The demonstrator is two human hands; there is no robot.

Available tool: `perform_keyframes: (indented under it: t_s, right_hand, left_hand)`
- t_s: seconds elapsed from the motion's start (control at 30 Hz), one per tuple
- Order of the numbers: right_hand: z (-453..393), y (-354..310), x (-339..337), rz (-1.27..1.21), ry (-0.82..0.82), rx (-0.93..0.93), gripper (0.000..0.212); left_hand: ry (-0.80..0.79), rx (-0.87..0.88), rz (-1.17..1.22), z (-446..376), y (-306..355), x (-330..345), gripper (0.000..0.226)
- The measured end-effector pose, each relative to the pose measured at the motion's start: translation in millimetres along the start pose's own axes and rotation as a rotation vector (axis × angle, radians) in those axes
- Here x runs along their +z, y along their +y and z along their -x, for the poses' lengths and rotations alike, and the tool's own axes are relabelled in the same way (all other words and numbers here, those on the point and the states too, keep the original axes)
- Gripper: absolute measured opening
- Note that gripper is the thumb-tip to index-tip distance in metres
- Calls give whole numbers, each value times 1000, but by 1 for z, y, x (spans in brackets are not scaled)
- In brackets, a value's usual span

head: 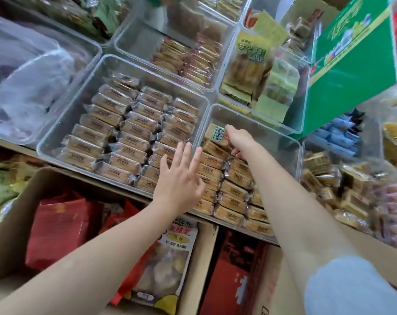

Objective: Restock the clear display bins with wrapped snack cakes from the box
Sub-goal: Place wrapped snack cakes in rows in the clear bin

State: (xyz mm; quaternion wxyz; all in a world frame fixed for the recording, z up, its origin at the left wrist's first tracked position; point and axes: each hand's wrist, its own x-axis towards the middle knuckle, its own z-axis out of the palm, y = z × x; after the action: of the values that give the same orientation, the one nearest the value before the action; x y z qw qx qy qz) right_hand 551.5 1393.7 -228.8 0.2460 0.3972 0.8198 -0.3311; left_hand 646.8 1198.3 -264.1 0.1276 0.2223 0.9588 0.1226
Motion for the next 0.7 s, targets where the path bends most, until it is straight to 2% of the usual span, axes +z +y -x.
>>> perform_keyframes:
  t_s: [0.13, 0.2, 0.27, 0.4, 0.53, 0.7]
  right_hand:
    - [-11, 13, -3, 45, -63, -90, 83]
    - [-9, 21, -9, 62, -130, -180, 79]
    - [-7, 26, -15, -22, -165, -247, 70]
    - [-7, 29, -18, -190, -33, -390, 57]
    - [-15, 35, -1, 101, 123, -504, 61]
    - [-17, 40, -1, 101, -21, -456, 68]
  left_hand:
    - [2, 2, -7, 0, 0, 1, 77]
    - [6, 3, -3, 1, 0, 1, 77]
    - [9, 5, -4, 1, 0, 1, 77]
    - [11, 2, 0, 0, 0, 2, 76]
    - [29, -1, 5, 1, 0, 2, 76]
    - [25, -2, 11, 1, 0, 2, 76]
